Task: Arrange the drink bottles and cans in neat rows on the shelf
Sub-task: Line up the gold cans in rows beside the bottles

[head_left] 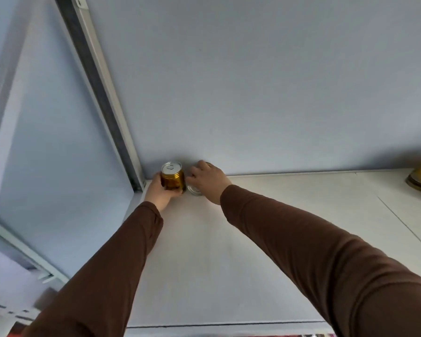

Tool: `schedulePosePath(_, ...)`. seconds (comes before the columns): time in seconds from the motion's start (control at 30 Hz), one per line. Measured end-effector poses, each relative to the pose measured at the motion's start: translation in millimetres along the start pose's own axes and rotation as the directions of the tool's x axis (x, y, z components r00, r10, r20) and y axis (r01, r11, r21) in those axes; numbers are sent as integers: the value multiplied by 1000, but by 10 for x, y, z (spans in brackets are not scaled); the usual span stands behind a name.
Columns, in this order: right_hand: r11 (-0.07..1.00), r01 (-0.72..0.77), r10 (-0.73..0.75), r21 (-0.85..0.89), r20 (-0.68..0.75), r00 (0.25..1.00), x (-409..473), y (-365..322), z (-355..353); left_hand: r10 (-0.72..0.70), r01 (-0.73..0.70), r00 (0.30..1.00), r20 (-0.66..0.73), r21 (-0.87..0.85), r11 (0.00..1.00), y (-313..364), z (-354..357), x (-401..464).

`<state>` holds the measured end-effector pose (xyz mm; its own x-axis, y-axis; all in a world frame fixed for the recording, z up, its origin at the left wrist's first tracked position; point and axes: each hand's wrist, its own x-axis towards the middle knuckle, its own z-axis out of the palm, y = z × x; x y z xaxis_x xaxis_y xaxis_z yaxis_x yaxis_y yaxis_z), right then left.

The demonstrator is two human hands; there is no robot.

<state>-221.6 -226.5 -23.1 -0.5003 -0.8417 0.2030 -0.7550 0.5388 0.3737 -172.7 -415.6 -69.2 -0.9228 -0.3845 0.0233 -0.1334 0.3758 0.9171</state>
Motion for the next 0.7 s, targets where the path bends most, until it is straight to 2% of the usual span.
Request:
schedulePosePath(0.1, 996, -78, 79, 45, -8, 997, -84, 40, -12, 15, -15, 1000, 7, -13, 1000, -4, 5, -5)
schedulePosePath(0.2, 920, -264, 280, 289, -17, 960, -283, 109, -78, 54, -54, 998, -15, 24, 998, 40, 32, -79)
schedulePosePath(0.33, 633, -440, 556, 637, 21, 831, -736, 245, -199, 145, -145, 989, -13, 47, 988, 213, 163, -293)
schedulePosePath(0.43, 339, -433, 691, 835, 91, 717, -1197, 358, -331, 227, -229, 973, 36, 30, 973, 427, 350, -501)
schedulePosePath(0.5, 177, -398, 757, 900, 133, 639, -1537, 423, -420, 265, -266, 961, 85, 9, 964, 579, 530, -641)
schedulePosePath(0.6, 27, -372, 835, 928, 183, 518, -2063, 510, -545, 330, -326, 925, 186, -53, 944, 838, 892, -855)
schedulePosePath(0.7, -25, -385, 898, 923, 190, 398, -2613, 593, -656, 395, -382, 873, 286, -102, 918, 1108, 1322, -1107)
